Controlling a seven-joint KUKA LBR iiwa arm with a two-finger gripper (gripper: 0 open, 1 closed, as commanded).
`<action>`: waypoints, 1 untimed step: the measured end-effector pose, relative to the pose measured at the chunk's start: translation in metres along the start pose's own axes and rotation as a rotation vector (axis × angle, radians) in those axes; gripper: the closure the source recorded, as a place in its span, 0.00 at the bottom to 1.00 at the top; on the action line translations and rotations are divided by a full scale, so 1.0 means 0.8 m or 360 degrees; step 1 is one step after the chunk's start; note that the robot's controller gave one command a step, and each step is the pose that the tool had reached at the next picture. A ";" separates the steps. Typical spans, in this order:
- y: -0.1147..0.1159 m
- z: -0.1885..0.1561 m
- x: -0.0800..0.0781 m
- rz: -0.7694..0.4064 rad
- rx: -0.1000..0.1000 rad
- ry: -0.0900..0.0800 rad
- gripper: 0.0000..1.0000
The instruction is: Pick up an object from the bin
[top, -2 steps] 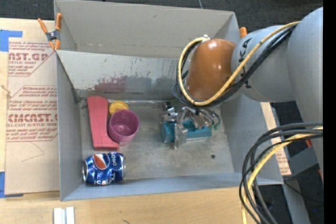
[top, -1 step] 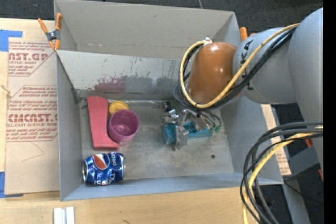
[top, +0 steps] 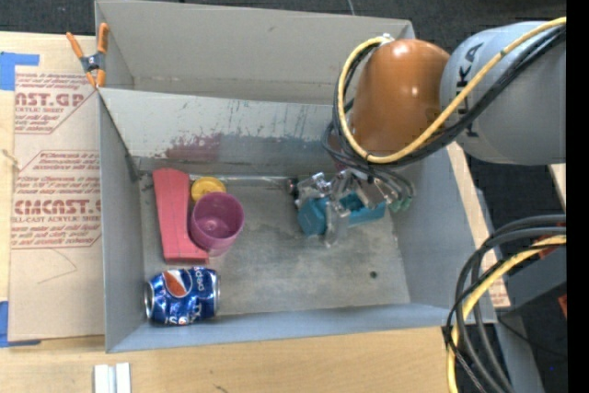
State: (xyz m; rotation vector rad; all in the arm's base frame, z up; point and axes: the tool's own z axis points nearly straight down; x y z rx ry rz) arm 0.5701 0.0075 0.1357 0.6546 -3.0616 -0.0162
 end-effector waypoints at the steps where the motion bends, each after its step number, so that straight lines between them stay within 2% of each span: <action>1: 0.000 0.000 0.000 0.0000 0.0000 0.0000 1.00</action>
Offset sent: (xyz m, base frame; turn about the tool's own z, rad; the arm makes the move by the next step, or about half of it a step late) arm 0.0035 0.0126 0.0596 0.0411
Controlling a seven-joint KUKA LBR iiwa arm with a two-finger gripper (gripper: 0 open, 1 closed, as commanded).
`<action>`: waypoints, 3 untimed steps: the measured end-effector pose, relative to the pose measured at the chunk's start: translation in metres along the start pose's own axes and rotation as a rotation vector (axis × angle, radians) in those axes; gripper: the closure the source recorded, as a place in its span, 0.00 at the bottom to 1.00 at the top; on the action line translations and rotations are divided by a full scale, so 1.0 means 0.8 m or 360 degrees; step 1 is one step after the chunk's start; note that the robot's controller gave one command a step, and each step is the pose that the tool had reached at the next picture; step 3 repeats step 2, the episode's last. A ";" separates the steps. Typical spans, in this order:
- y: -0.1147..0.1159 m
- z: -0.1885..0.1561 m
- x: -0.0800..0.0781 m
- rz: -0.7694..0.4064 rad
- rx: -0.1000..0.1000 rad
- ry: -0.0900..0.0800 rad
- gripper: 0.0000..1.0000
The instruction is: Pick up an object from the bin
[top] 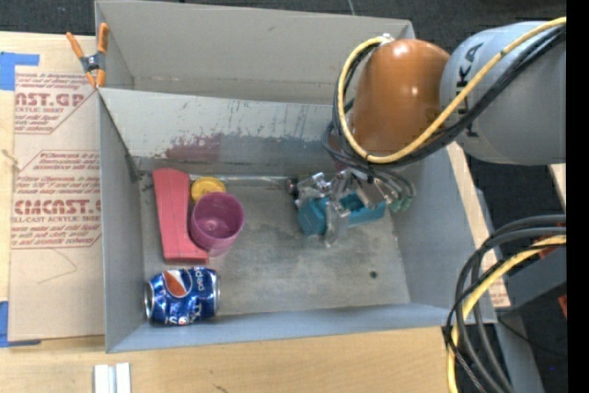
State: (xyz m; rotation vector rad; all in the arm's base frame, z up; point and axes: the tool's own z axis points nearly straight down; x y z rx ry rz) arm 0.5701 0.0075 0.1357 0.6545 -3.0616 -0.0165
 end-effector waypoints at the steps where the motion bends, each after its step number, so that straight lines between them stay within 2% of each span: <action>1: 0.009 -0.039 -0.003 0.0041 -0.0006 0.0012 1.00; 2: 0.012 -0.112 0.003 0.0009 -0.0006 0.0011 1.00; 3: 0.012 -0.112 0.003 0.0009 -0.0006 0.0011 1.00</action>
Offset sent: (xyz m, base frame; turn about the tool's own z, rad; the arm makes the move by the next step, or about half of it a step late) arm -0.0098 0.0034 0.1515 -0.0283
